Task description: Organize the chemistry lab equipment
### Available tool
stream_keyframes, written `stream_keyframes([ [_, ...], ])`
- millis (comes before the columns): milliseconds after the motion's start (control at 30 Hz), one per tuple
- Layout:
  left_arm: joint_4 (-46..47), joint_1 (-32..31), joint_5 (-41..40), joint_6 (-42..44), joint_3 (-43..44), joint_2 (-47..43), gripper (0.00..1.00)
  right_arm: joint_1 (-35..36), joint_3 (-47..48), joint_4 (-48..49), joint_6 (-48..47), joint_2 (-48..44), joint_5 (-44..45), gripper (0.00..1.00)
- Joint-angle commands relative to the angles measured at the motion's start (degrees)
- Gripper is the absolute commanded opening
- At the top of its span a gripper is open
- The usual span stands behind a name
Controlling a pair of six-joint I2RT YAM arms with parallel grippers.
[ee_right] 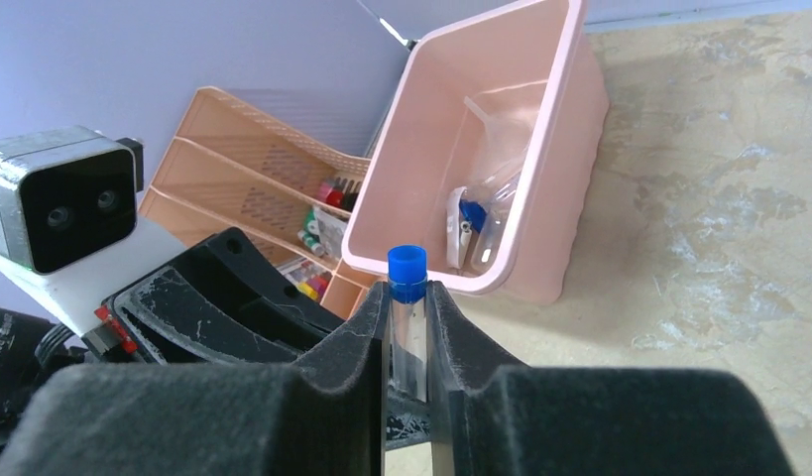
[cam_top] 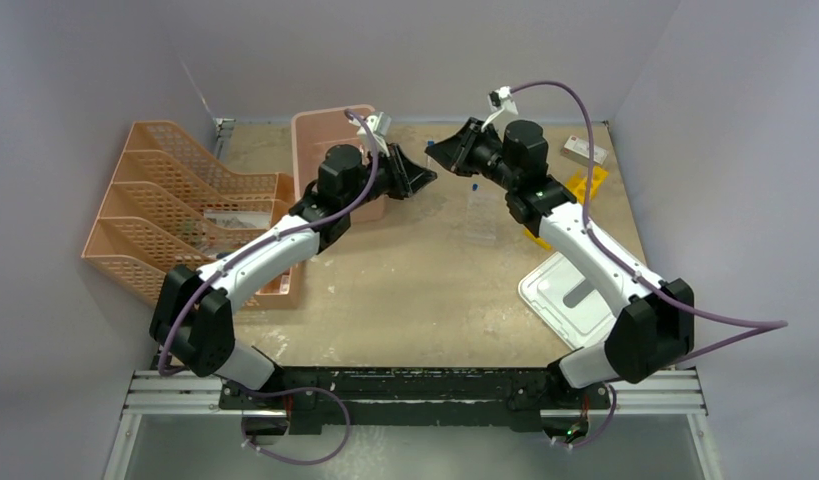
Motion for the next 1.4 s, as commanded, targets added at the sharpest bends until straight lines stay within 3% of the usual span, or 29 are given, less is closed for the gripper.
stream_keyframes([
  [0,1.6,0.2,-0.6,2.2,3.1,-0.8,0.01,-0.2,0.2,2.1,0.1,-2.6,-2.2,0.18],
  [233,-6.3,0.2,0.7,16.8,3.2,-3.7,0.00,-2.9,5.2,-11.1,0.5,-2.1,-1.3,0.52],
  [367,-12.2,0.3,6.0,25.5,5.1,-4.5,0.00,-5.0,4.9,-11.4,5.4,-1.7,-10.3,0.60],
  [467,-19.6,0.3,8.5,31.8,8.3,-2.8,0.00,-5.4,6.4,-13.2,3.6,-0.9,-14.8,0.65],
  [567,-23.6,0.3,9.6,34.7,11.2,-1.2,0.00,-6.5,9.5,-18.0,2.0,0.7,-17.0,0.65],
  [700,-21.9,0.3,11.0,33.4,12.4,0.2,0.00,-7.4,9.2,-18.1,2.7,0.6,-18.4,0.64],
  [900,-24.4,0.3,11.5,36.1,13.7,1.2,0.00,-8.8,9.2,-18.5,3.3,1.8,-23.4,0.41],
  [1067,-24.6,0.3,12.3,37.9,12.8,2.0,0.00,-10.2,8.4,-17.9,1.7,1.6,-28.0,0.30],
  [1367,-24.9,0.3,13.7,38.6,13.4,2.8,0.00,-10.5,12.8,-25.1,-3.5,5.9,-32.0,0.35],
])
